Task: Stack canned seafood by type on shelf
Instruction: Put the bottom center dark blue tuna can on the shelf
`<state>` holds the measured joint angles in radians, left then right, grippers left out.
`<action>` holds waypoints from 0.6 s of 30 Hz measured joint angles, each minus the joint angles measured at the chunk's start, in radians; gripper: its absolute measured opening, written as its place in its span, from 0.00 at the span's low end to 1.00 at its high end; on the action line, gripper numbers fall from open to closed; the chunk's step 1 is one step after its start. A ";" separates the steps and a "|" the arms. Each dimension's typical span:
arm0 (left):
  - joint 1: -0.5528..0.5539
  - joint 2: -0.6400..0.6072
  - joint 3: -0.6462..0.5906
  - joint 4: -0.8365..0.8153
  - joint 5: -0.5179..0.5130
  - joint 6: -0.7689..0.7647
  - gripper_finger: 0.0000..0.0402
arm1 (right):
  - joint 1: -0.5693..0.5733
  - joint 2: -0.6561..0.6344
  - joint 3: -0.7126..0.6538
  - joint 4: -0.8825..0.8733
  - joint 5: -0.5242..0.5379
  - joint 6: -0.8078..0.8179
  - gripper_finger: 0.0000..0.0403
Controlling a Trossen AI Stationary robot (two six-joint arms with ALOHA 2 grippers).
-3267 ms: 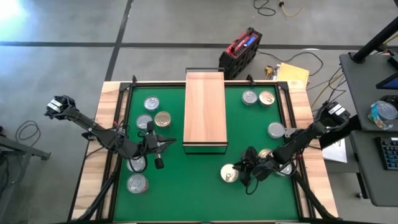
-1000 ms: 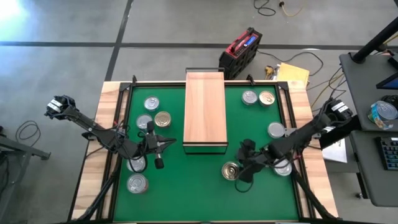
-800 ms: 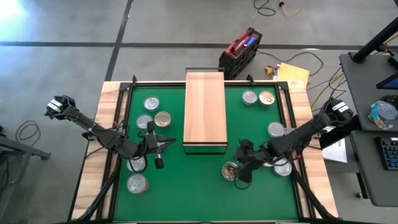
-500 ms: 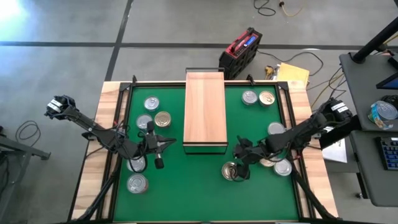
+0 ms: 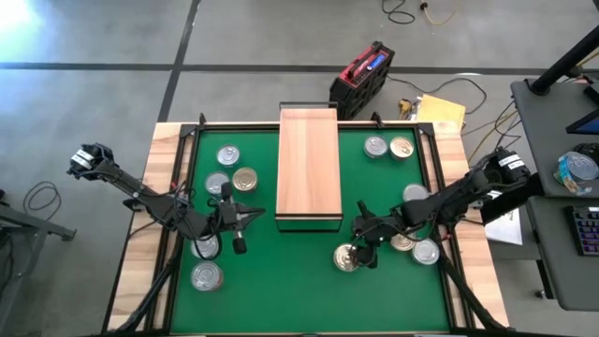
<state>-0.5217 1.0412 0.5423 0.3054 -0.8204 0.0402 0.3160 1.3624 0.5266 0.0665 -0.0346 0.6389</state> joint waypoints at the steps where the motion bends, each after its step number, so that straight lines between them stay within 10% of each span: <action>1: 0.000 0.000 0.000 0.000 0.000 0.000 0.00 | -0.001 0.000 -0.007 0.015 -0.001 0.001 0.58; 18: 0.000 0.000 0.000 0.000 0.000 0.000 0.00 | -0.006 0.013 -0.034 0.025 0.026 0.015 0.03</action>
<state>-0.5217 1.0412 0.5423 0.3058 -0.8204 0.0402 0.3103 1.3758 0.4931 0.0914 -0.0090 0.6543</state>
